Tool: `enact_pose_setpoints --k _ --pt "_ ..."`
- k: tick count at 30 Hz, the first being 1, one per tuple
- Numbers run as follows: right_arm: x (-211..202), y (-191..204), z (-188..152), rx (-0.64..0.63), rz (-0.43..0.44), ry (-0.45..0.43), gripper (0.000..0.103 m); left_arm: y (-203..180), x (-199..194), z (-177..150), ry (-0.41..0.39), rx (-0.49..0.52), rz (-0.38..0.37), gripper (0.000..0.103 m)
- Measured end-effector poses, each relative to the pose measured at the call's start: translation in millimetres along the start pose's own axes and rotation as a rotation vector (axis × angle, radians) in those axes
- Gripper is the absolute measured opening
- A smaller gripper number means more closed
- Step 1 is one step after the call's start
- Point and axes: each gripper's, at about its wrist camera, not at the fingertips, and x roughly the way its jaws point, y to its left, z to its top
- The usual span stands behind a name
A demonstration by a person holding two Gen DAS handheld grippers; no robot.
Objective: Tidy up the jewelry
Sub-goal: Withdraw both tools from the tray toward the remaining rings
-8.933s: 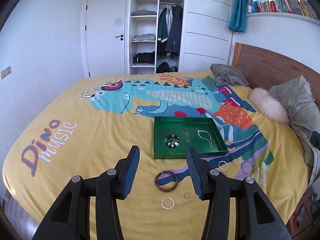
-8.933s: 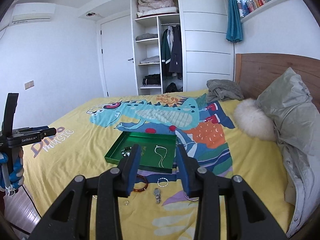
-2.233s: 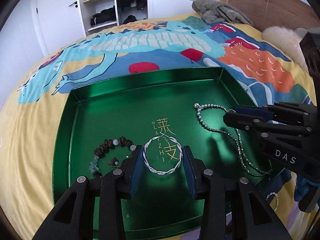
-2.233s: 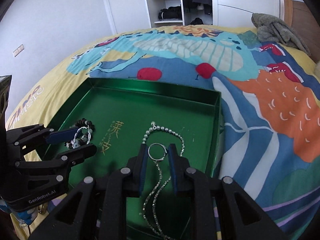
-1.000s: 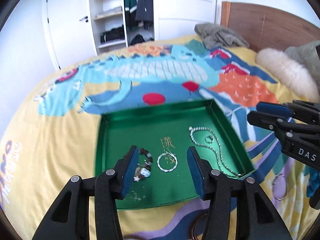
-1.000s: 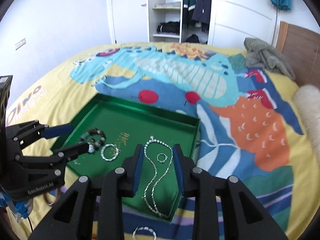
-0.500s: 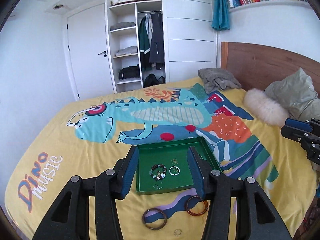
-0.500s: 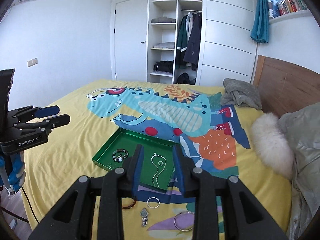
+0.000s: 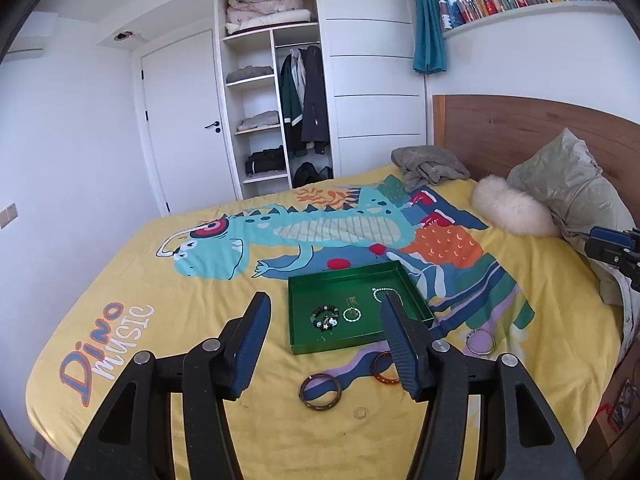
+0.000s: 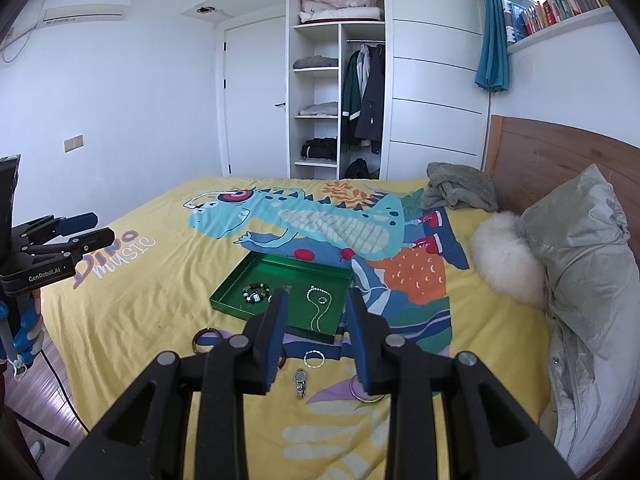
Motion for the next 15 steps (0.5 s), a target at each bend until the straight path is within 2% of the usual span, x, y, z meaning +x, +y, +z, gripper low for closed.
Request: enact_pose_setpoints --k 6,15 --pt "-16.3 0.1 -15.8 0.016 0.009 -0.013 0.029 6.4 0.6 -17.5 0.022 -0.038 -0.006 0.06" --pt "2.2 -16.3 -45.6 0.06 0.027 0.017 0.029 8.5 27.6 -55.6 0.079 -0.061 -0.003 0.06"
